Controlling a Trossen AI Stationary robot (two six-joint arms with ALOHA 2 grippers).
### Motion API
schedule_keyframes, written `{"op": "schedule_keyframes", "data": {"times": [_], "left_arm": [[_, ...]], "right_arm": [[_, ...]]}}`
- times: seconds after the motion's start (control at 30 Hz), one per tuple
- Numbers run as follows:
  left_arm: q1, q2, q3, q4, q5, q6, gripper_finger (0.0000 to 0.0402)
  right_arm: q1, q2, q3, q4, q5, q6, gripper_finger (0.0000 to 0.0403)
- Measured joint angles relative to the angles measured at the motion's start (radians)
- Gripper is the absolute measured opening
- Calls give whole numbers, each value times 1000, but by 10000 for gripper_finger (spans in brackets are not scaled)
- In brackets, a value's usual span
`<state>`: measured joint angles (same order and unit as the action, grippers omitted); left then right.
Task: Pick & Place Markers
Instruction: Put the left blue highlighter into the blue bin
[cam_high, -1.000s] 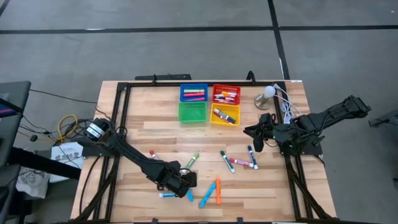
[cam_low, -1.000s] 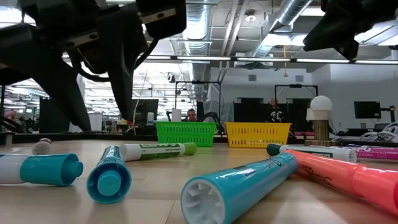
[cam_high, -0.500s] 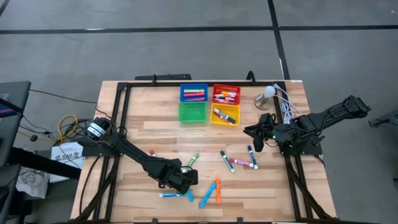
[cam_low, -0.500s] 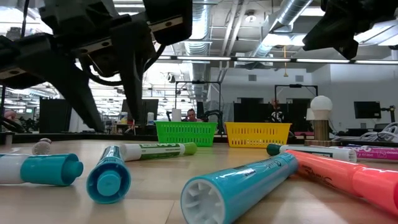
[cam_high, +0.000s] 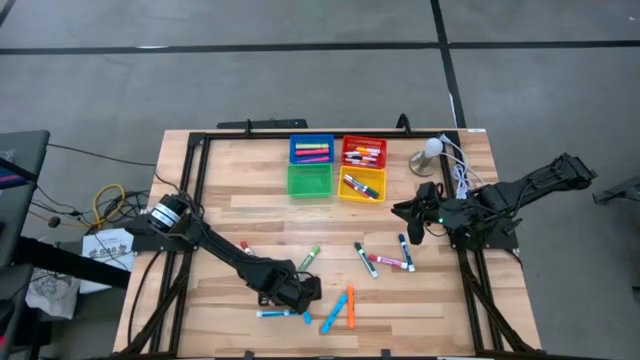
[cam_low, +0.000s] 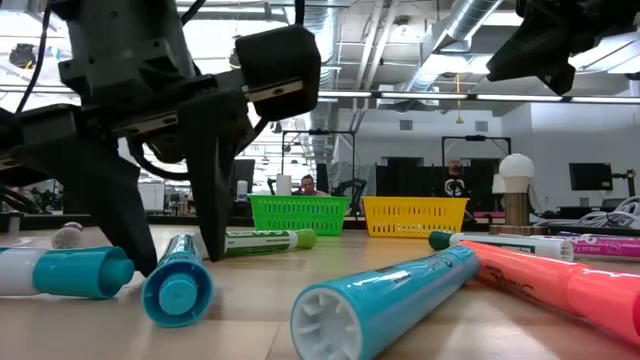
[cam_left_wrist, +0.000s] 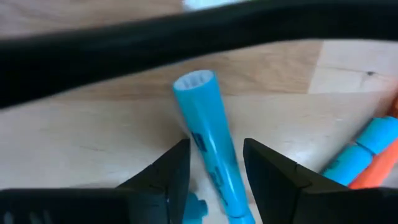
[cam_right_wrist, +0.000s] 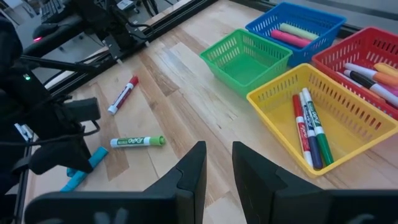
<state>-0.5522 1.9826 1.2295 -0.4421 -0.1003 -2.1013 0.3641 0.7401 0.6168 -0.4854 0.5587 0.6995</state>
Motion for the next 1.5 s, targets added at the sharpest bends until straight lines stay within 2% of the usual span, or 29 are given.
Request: {"op": "schedule_keyframes", "data": {"times": [0.53,0.77,0.93,1.33,1.5], "left_arm": [[12,6,-1,10,44,-2,147],[30,38,0,-3,124,-5,100],[29,26,-2,-7,85,-2,65],[29,-13,-6,-22,23,46,69],[29,-73,-9,-24,-15,57,68]], "right_arm": [[0,0,0,6,-6,0,67],[0,0,0,8,-6,0,67],[0,0,0,8,-9,0,67],[0,0,0,8,-8,0,67],[0,0,0,8,-8,0,67]]}}
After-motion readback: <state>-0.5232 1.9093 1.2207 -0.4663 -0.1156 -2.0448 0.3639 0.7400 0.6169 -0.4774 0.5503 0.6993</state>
